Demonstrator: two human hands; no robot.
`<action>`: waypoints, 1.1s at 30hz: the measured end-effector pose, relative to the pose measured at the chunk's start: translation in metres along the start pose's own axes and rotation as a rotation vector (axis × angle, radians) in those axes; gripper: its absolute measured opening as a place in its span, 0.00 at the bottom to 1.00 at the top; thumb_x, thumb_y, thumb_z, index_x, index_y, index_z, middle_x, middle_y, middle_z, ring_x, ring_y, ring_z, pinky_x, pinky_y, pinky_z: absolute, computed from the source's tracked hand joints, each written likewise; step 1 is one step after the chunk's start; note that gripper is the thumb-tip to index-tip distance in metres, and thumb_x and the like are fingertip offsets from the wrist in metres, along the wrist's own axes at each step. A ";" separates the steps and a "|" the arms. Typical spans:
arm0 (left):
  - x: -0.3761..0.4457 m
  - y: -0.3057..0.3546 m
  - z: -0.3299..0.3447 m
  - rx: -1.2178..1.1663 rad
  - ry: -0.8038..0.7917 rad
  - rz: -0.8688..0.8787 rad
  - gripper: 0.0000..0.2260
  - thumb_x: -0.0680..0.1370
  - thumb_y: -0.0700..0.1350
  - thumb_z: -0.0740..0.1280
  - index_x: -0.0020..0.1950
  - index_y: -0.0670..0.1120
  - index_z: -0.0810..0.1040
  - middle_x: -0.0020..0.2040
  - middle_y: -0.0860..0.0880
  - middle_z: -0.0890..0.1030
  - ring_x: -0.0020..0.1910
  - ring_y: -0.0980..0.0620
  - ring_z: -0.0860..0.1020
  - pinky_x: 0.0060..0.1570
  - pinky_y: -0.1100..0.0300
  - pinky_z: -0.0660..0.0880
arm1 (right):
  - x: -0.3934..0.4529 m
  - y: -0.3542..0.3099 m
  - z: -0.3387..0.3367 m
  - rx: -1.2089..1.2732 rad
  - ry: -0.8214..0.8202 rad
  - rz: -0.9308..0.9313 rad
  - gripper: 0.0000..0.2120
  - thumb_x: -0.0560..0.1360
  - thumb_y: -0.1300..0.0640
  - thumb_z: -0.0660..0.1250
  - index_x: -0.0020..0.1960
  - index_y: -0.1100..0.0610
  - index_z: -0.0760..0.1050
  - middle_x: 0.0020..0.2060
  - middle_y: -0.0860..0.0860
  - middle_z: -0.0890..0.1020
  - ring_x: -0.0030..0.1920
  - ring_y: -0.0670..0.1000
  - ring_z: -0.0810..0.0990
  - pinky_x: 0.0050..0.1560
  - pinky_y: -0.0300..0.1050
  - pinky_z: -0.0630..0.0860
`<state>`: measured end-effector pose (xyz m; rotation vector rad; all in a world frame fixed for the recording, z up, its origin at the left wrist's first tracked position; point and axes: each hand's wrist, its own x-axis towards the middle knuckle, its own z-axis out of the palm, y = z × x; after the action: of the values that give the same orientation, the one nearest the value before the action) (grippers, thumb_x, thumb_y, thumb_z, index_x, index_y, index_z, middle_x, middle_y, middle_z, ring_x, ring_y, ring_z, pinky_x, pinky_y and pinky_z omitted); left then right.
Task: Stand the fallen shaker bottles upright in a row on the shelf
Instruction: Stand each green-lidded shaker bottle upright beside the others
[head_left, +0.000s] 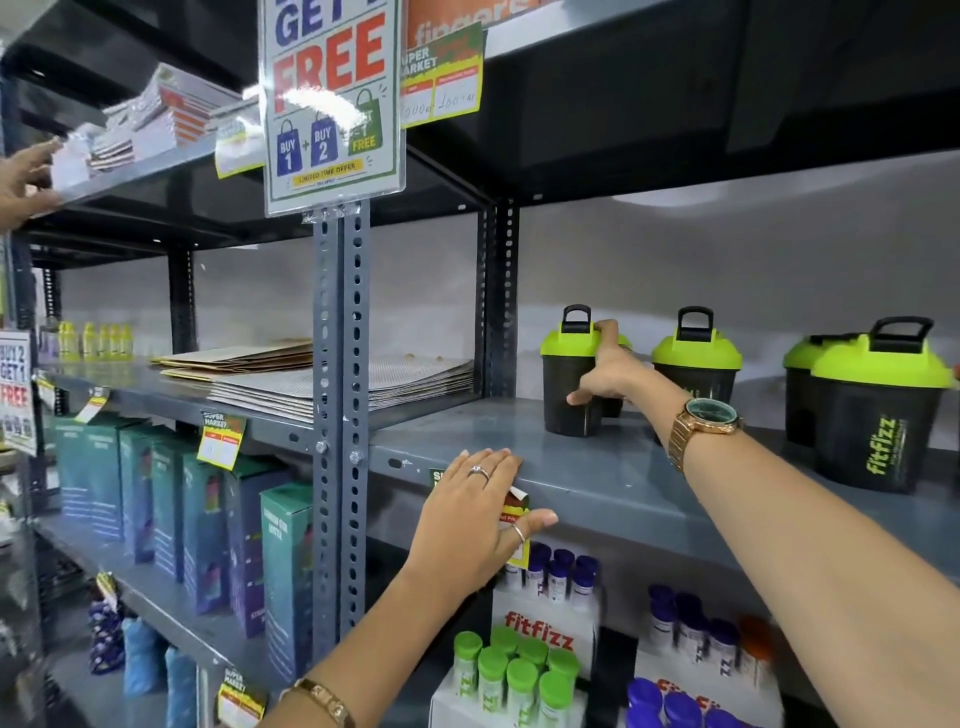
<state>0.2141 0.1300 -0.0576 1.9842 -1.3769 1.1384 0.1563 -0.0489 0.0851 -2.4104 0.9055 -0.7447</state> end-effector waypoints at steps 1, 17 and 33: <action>0.000 0.000 0.000 -0.004 0.001 -0.001 0.35 0.78 0.66 0.46 0.56 0.41 0.80 0.53 0.45 0.82 0.54 0.46 0.80 0.58 0.51 0.70 | 0.000 -0.002 0.000 0.055 0.013 -0.007 0.47 0.67 0.56 0.75 0.74 0.51 0.47 0.70 0.61 0.62 0.68 0.62 0.69 0.72 0.54 0.62; -0.001 -0.001 0.002 -0.061 0.029 0.001 0.35 0.78 0.67 0.46 0.58 0.41 0.79 0.55 0.45 0.82 0.55 0.47 0.79 0.60 0.50 0.70 | 0.006 -0.048 0.011 -0.524 0.516 -0.245 0.25 0.73 0.48 0.69 0.62 0.65 0.72 0.58 0.60 0.75 0.58 0.60 0.75 0.54 0.50 0.75; -0.002 -0.001 0.005 -0.113 0.059 0.003 0.34 0.77 0.67 0.48 0.58 0.42 0.78 0.55 0.46 0.81 0.56 0.46 0.78 0.61 0.49 0.68 | 0.017 -0.030 -0.043 -0.200 -0.013 -0.182 0.24 0.72 0.62 0.71 0.66 0.66 0.70 0.64 0.63 0.75 0.65 0.62 0.73 0.58 0.48 0.71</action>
<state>0.2168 0.1281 -0.0618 1.8552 -1.3837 1.0868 0.1533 -0.0497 0.1404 -2.6988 0.7969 -0.7324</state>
